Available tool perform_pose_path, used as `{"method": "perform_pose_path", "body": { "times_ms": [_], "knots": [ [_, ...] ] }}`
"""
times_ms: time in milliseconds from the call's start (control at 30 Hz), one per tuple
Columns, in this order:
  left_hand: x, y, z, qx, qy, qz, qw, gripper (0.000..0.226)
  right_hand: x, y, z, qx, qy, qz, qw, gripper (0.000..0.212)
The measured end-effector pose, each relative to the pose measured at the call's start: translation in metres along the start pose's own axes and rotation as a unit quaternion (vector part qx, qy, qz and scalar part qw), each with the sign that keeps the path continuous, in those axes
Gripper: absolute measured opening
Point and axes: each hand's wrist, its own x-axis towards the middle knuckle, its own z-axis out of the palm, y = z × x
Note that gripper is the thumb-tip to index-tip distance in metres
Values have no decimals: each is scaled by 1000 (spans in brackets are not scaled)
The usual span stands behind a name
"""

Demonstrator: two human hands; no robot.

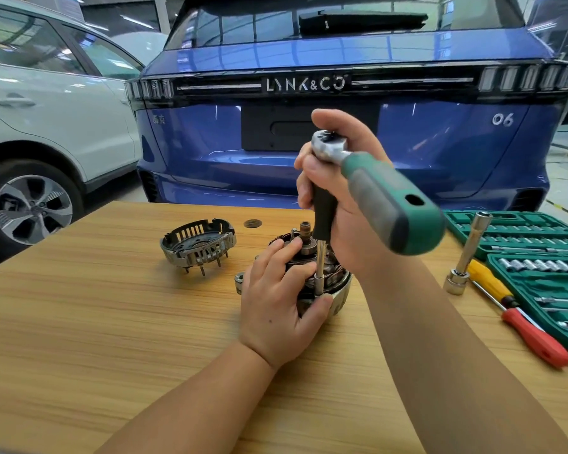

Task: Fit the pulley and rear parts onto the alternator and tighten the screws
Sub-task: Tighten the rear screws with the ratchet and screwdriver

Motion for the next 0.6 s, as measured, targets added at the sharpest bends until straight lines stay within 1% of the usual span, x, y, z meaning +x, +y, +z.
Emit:
{"method": "perform_pose_path", "body": {
  "times_ms": [100,133,167,200,233,300,367,400,433,467,500,567,600],
  "knots": [
    [0,-1,1,0,0,1,1000,42,5,-5,-2,98,-26,49,994,32],
    [0,-2,1,1,1,2,1000,42,6,-6,-3,116,-33,61,991,35],
    [-1,-2,1,1,4,5,1000,43,6,-7,-5,118,-29,68,990,33],
    [-1,-2,2,0,8,8,1000,43,6,-7,-5,111,-22,72,991,26],
    [0,-2,2,0,11,11,1000,44,5,-7,-4,101,-9,78,992,23],
    [-1,-3,2,1,17,13,1000,44,3,-8,1,66,21,83,994,28],
    [-2,-4,3,4,12,7,1000,44,0,-9,8,-23,78,63,995,37],
    [-2,-4,3,4,8,4,1000,44,0,-9,9,-67,112,53,990,34],
    [-2,-4,3,4,6,3,1000,45,1,-10,9,-94,140,50,984,24],
    [-2,-5,4,2,5,3,1000,45,2,-12,7,-105,158,60,980,15],
    [-2,-5,4,2,6,4,1000,45,3,-14,4,-96,163,84,978,12],
    [-2,-5,4,3,13,8,1000,46,3,-17,-3,-8,116,143,983,5],
    [-1,-6,4,4,16,11,1000,45,2,-18,-3,34,85,156,984,11]
  ]
}}
